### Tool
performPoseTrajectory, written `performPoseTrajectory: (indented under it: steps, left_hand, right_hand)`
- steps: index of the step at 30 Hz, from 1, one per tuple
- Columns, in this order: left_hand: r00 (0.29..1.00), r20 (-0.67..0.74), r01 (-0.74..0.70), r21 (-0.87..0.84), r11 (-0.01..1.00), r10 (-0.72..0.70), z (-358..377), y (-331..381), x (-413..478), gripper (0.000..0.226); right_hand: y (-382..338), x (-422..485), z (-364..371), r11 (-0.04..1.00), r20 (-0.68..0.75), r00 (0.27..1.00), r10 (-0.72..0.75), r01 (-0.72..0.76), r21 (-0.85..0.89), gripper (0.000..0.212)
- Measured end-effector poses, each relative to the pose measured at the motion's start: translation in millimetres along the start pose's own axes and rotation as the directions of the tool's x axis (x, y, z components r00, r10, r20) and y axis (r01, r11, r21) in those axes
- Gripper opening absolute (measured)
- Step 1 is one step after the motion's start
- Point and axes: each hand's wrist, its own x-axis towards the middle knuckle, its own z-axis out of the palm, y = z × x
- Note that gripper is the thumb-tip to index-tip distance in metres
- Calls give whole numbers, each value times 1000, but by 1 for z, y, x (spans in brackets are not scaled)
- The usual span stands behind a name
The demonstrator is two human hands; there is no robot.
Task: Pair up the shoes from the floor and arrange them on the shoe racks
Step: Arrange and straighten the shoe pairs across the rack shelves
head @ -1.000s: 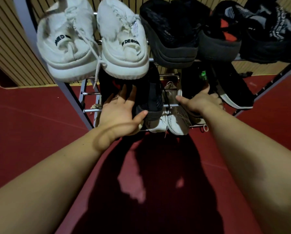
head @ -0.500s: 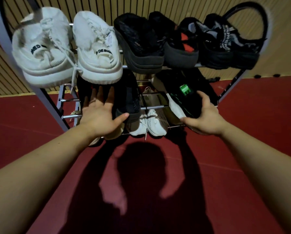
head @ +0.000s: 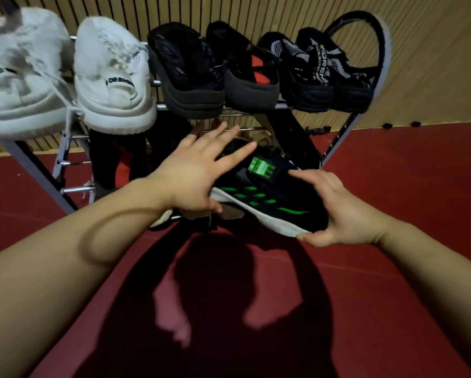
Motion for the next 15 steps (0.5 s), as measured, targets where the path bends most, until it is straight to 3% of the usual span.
performPoseTrajectory:
  steps: [2,6,8,10,13,15]
  left_hand:
    - [999,-10,-41,-25,999,41,1,-3,1,123]
    - [984,-178,-1,56,998,11,8,-6,-15,99]
    - [976,-200,99,42,994,-88,9,-9,-29,94]
    - [949,-194,253,-11,967,-250,8,-14,-44,94]
    - [868,-171,480,39,877,-467,7,-24,-65,93]
    - [782,-146,617,48,786,-605,-1,-29,-71,87]
  right_hand:
    - [0,3,-3,998,4,999,-48,48,-43,96]
    - [6,19,0,956,14,990,-137,136,-258,91]
    - [10,34,4,925,-28,989,-145,125,-358,80]
    - [7,52,7,924,-141,987,-78,19,-381,67]
    - [-10,78,19,981,-250,963,98,-135,-138,55]
    - [-29,97,30,992,-243,964,108,-88,92,55]
